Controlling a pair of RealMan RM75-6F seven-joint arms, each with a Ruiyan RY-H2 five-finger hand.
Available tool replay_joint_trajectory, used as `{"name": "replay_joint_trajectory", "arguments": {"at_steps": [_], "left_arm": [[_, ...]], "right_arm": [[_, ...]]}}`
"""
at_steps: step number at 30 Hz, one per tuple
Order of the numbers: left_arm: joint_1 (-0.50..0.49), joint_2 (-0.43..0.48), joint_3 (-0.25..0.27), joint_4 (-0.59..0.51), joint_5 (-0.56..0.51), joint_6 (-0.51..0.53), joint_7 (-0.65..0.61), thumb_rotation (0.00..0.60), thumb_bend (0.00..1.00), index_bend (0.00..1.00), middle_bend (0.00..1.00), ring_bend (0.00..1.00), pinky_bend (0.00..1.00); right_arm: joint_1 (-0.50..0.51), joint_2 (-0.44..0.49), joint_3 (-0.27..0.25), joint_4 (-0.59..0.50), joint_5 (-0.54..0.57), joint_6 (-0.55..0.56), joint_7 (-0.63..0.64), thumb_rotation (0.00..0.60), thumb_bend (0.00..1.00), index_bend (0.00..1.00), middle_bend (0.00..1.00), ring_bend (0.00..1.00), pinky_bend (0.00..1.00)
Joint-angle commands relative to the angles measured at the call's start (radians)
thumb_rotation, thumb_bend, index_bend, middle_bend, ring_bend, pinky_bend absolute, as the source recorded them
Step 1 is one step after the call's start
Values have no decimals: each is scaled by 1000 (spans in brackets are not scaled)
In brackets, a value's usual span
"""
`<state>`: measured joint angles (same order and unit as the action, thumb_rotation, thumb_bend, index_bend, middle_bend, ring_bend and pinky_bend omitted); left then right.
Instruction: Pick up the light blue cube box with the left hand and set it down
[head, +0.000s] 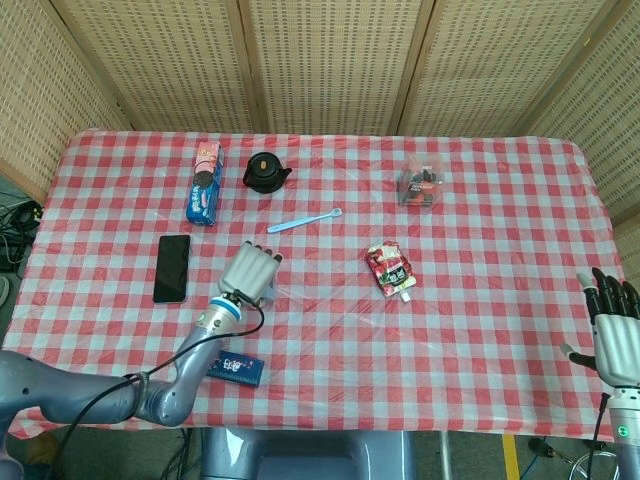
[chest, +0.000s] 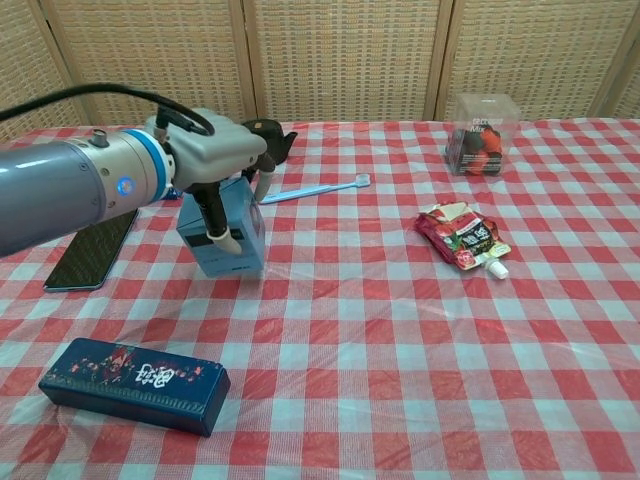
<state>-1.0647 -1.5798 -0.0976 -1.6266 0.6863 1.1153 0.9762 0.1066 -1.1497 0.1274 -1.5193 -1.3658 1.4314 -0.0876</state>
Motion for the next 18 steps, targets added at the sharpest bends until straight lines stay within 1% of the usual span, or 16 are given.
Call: {"name": "replay_joint_trajectory", "arguments": {"at_steps": [1,2,4,6,7,8,10,11,13,18], "left_arm": [[150,83,-30,46,306,-61,-528,600,0,483,504,508,492],[178,79,-26,92,372,-70,-658,600,0,482,503,508,492],[213,67,-23,161,445,-79,-840,600,0,480,499,508,492],[241,48,-29,218,484,-81,-999,600,0,479,498,508,492],[270,28,-40,260,487,-79,-1132,600,0,479,497,508,492],[286,5,-39,317,521,-78,-1247,600,0,478,496,508,492],[302,-34,-20,435,604,-74,-1421,600,0,472,491,508,492],[306,-49,-12,479,629,-71,-1475,600,0,466,488,508,492],[313,-72,-3,531,650,-78,-1554,600,0,462,485,508,492],[320,-125,9,638,695,-72,-1677,600,0,461,484,508,492]], "right_arm": [[1,0,-1,-2,-2,0,-2,600,0,0,0,0,0],[2,-1,-1,-3,-4,0,-4,600,0,0,0,0,0],[3,-2,-3,-4,-5,-2,-9,600,0,0,0,0,0],[5,-4,-4,-4,-6,-5,-12,600,0,0,0,0,0],[6,-6,-5,-4,-5,-10,-14,600,0,0,0,0,0],[8,-7,-5,-3,-2,-14,-15,600,0,0,0,0,0],[9,-9,-4,0,1,-16,-17,600,0,0,0,0,0],[9,-10,-3,1,2,-17,-17,600,0,0,0,0,0],[10,-10,-3,2,4,-17,-17,600,0,0,0,0,0],[10,-10,-3,3,5,-18,-16,600,0,0,0,0,0]]}}
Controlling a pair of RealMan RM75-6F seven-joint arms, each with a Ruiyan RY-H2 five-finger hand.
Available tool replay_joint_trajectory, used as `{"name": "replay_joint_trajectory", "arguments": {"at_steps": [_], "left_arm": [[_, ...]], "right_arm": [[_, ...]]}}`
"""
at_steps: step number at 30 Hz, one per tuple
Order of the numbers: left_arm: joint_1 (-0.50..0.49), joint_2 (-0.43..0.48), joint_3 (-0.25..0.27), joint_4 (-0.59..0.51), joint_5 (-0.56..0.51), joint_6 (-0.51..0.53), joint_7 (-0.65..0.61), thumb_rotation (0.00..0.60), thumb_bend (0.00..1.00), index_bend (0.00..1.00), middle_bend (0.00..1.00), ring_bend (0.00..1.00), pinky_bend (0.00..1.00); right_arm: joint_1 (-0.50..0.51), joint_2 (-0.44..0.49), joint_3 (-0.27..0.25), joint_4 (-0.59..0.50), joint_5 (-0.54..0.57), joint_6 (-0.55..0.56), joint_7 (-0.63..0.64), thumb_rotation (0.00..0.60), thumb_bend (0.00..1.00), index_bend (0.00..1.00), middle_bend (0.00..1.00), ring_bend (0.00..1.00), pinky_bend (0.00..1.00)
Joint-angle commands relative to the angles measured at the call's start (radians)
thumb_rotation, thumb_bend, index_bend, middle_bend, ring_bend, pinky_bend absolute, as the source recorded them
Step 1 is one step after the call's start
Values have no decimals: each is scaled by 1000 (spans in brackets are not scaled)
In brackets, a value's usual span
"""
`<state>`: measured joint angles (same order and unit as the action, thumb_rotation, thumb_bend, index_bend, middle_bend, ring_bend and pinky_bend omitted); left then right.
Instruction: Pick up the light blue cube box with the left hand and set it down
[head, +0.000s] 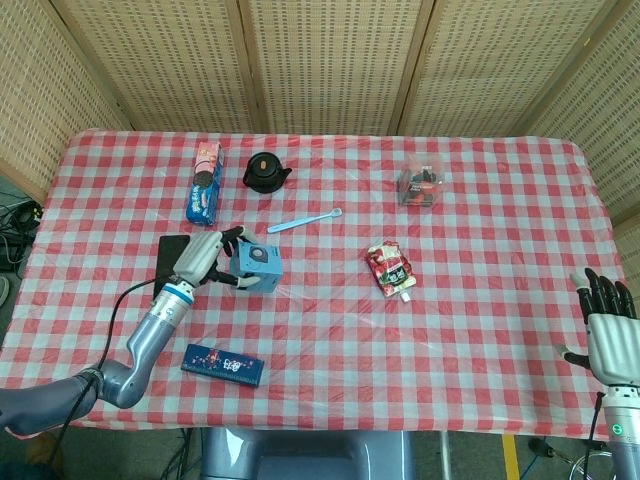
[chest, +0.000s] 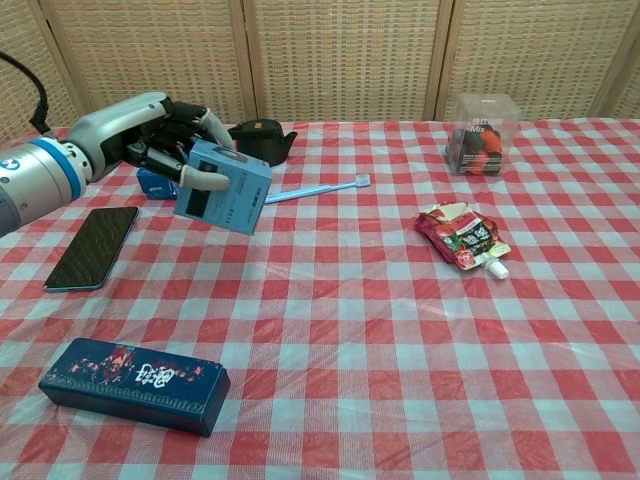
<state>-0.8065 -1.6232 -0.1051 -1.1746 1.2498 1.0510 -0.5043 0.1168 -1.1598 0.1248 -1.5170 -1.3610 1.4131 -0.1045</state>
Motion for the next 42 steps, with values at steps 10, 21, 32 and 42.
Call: {"name": "replay_joint_trajectory", "arguments": {"at_steps": [10,21,32,42], "left_arm": [[67,-219,36,399,193,-19,-351,600,0,449,474,506,490],[101,-177,53,373,250,62,-372,600,0,0,0,0,91],[210,50,44,122,278,272,-193,600,0,0,0,0,0],[438,372,116,-319,121,357,369,600,0,0,0,0,0]], "right_arm": [[-1,4,1,2,5,-2,11,600,0,0,0,0,0],[-2,6,-1,-2,0,0,15,600,0,0,0,0,0],[-9,18,-6,-24,-22,19,26,600,0,0,0,0,0],[-21,35,-15,-47,-59,50,52,600,0,0,0,0,0]]}}
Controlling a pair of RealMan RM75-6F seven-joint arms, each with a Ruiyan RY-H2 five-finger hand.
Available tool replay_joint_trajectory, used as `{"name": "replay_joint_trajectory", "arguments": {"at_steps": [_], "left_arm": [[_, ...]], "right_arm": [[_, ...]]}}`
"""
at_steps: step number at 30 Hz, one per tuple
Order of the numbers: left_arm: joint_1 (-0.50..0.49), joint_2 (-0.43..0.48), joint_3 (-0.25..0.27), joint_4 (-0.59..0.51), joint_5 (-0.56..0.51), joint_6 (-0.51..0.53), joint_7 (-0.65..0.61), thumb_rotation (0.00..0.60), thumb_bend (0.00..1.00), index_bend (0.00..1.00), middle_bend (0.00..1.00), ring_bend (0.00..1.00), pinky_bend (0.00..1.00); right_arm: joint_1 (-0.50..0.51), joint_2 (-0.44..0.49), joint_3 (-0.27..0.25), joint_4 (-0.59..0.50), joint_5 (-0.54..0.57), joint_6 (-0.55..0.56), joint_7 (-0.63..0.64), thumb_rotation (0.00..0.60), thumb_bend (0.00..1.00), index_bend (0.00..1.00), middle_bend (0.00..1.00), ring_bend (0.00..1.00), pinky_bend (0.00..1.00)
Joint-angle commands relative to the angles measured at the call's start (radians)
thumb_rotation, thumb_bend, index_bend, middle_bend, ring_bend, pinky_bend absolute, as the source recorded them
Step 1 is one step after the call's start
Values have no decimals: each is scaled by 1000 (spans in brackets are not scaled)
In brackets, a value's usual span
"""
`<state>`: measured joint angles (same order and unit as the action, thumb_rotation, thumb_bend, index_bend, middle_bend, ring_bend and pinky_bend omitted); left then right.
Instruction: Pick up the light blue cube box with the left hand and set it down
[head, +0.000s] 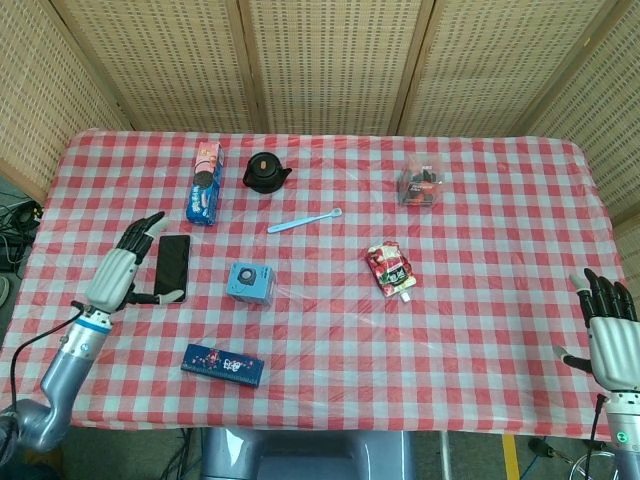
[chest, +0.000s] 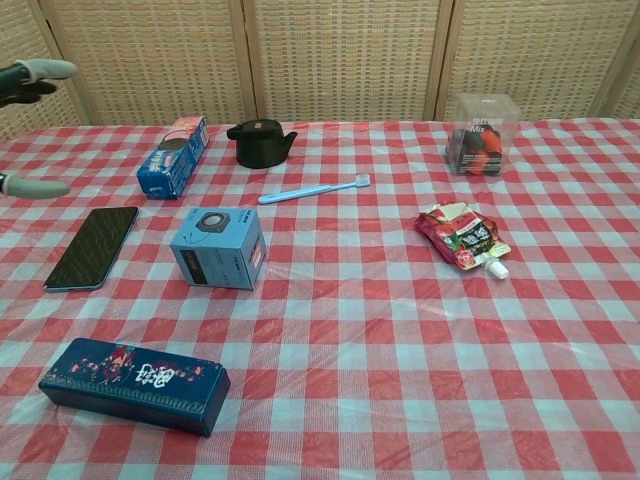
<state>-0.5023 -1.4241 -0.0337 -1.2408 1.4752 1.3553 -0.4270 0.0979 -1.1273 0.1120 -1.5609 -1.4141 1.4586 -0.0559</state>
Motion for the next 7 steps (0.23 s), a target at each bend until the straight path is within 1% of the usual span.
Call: {"name": "replay_joint_trajectory", "arguments": {"at_steps": [1,2,4,7], "left_arm": [[152,194,50,-290,-120,63,335,600,0,0,0,0,0],[176,215,57,-331,-136,82,380,600,0,0,0,0,0],[215,234,66,-375,-145,118,422,600,0,0,0,0,0],[261,235,75,-390,-140,158,435,600,0,0,0,0,0]], "right_arm": [[-3,3,-3,-4,-9,7,6,600,0,0,0,0,0],[-4,5,-5,-5,-13,9,9,600,0,0,0,0,0],[-7,8,-7,-6,-17,12,15,600,0,0,0,0,0],[-10,13,-6,-7,-19,17,29,600,0,0,0,0,0]]}}
